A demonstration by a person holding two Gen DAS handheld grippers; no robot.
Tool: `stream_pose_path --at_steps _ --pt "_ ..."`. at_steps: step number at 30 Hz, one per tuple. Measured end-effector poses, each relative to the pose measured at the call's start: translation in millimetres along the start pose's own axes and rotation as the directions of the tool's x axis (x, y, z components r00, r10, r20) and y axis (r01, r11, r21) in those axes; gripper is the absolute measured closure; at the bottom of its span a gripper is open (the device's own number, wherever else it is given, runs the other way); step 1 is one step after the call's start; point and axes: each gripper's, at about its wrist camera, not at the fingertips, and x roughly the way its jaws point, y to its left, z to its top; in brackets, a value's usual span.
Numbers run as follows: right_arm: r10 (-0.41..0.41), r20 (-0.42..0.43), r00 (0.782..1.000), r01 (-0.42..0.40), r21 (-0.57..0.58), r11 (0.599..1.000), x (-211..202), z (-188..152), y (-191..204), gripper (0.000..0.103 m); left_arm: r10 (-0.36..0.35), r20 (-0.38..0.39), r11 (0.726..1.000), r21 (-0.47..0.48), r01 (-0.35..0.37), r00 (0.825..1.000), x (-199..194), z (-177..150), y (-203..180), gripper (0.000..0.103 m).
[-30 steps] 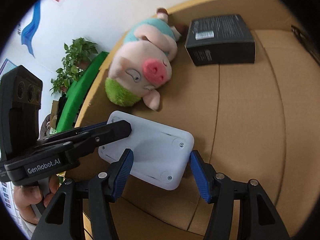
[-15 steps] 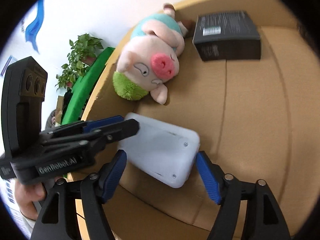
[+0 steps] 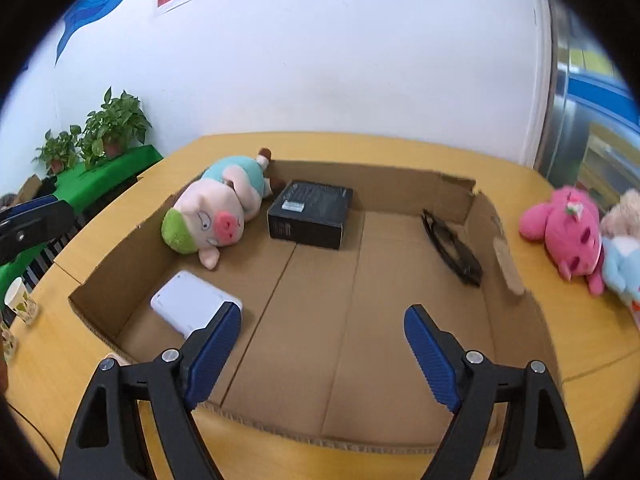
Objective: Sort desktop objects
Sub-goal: 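Move the left gripper to the clear phone case on the table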
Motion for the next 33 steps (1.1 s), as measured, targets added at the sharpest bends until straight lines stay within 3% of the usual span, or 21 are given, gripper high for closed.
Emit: stream_pose_path --at_steps 9,16,19,21,25,28,30,32,33 --pt "-0.016 0.016 1.000 0.016 -0.019 1.000 -16 -16 -1 0.019 -0.064 -0.013 0.997 -0.033 0.063 0.998 6 -18 -37 0.004" --pt "-0.044 0.053 0.998 0.046 -0.032 0.998 -36 -25 -7 0.019 -0.101 0.038 0.994 -0.036 0.102 0.994 -8 -25 -45 0.004" --pt "-0.019 0.071 0.997 0.023 -0.050 0.999 -45 -29 -3 0.019 -0.098 0.030 0.994 -0.055 0.100 0.995 -15 -30 -36 0.004" --pt "0.066 0.059 0.996 -0.062 -0.069 0.996 -49 -31 5 0.019 -0.096 0.006 0.993 -0.061 0.096 0.995 -22 -36 -24 0.004" --pt "0.253 -0.003 0.968 -0.251 -0.133 0.959 -53 -41 38 0.019 -0.071 -0.046 0.993 -0.093 0.066 0.996 -34 -54 6 0.004" --pt "0.420 -0.124 0.899 -0.436 -0.161 0.886 -39 -56 76 0.019 -0.070 -0.097 0.987 -0.153 0.055 0.993 -40 -76 34 0.005" --pt "0.460 -0.183 0.869 -0.489 -0.167 0.856 -29 -67 95 0.019 -0.056 -0.143 0.980 -0.196 0.028 0.988 -40 -94 52 0.006" --pt "0.473 -0.233 0.849 -0.517 -0.184 0.836 -16 -81 116 0.019 -0.064 -0.203 0.973 -0.229 0.016 0.977 -35 -114 65 0.013" --pt "0.474 -0.254 0.843 -0.524 -0.185 0.831 -10 -86 123 0.019 -0.072 -0.237 0.971 -0.240 0.013 0.969 -31 -123 69 0.022"
